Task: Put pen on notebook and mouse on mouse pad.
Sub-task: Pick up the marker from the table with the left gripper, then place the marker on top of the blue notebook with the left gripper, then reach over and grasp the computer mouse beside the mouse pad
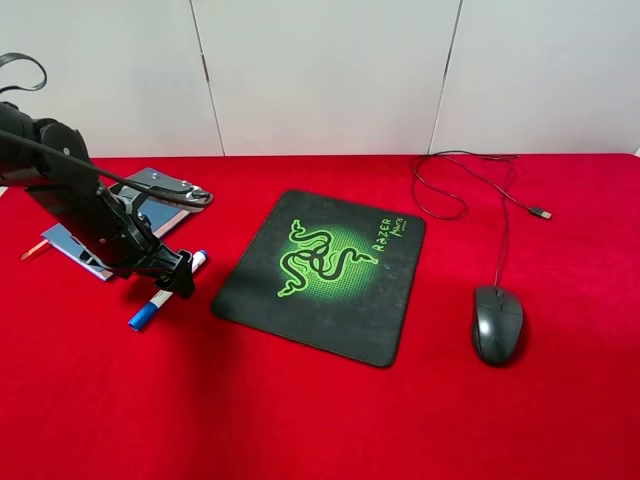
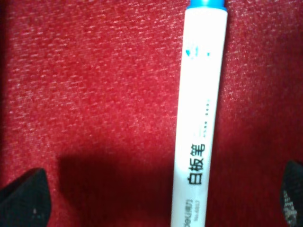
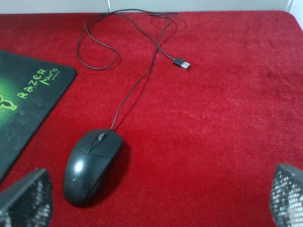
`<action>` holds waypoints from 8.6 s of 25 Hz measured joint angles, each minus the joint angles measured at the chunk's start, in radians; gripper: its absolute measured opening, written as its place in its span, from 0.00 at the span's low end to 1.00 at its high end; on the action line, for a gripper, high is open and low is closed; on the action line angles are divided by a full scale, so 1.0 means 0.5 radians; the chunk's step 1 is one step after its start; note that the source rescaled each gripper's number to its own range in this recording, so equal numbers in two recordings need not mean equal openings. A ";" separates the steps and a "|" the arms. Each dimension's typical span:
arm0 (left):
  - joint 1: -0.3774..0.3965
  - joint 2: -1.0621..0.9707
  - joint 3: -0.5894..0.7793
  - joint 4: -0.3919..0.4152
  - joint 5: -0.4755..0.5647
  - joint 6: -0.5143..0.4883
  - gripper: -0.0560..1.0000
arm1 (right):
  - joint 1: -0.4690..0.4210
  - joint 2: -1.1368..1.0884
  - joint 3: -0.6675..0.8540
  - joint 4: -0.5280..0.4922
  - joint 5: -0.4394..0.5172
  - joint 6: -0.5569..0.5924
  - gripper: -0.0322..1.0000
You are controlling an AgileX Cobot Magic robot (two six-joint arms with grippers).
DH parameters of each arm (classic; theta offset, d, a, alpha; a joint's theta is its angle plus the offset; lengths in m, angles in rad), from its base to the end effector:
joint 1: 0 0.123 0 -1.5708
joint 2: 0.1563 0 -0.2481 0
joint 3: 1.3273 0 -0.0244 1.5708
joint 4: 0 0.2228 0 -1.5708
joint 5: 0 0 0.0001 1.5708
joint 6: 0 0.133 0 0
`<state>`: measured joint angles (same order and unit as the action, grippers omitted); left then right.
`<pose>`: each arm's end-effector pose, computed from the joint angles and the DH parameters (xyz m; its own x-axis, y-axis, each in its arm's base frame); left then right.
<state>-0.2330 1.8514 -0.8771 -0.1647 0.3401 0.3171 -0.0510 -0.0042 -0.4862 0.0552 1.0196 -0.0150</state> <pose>0.2998 -0.0786 0.0656 -0.8627 0.3699 -0.3447 0.3927 0.9197 0.0041 0.0484 0.0038 0.2458 -0.4264 0.0357 -0.9038 0.0144 0.9994 0.0327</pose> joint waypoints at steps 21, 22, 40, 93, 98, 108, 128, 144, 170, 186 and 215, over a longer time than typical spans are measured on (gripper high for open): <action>0.000 0.045 -0.002 -0.015 -0.016 0.002 0.56 | 0.000 0.000 0.000 0.000 0.000 0.004 1.00; 0.000 0.056 -0.002 -0.015 -0.016 0.002 0.56 | 0.000 0.000 0.000 0.000 0.000 0.004 1.00; 0.000 0.074 -0.002 -0.015 -0.024 0.002 0.05 | 0.000 0.000 0.000 0.000 0.000 0.004 1.00; 0.333 -0.501 -0.651 0.329 1.219 0.212 0.05 | 0.000 0.000 0.000 0.002 0.000 0.006 1.00; 0.456 -0.467 -0.658 0.302 1.049 0.284 0.05 | 0.000 0.000 0.000 0.002 0.000 0.006 1.00; 0.520 -0.009 -0.910 0.287 0.925 0.372 0.05 | 0.000 0.000 0.000 0.002 0.000 0.006 1.00; 0.544 0.613 -1.293 0.276 0.763 0.413 0.05 | 0.000 0.000 0.000 0.002 0.000 0.006 1.00; 0.544 0.648 -1.293 0.196 0.715 0.413 0.39 | 0.000 0.000 0.000 0.002 0.000 0.006 1.00; 0.544 0.415 -1.324 0.192 0.890 0.300 1.00 | 0.000 0.000 0.000 0.002 0.000 0.006 1.00; 0.544 -0.276 -1.321 0.194 1.639 0.099 1.00 | 0.000 0.000 0.000 0.002 0.000 0.006 1.00; 0.544 -2.293 -0.421 -0.100 1.651 0.030 1.00 | 0.000 0.000 0.000 0.002 0.000 0.006 1.00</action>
<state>0.0389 0.7049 -1.0878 -0.2148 1.1653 0.3321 -0.0510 -0.0042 -0.4862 0.0562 1.0196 -0.0122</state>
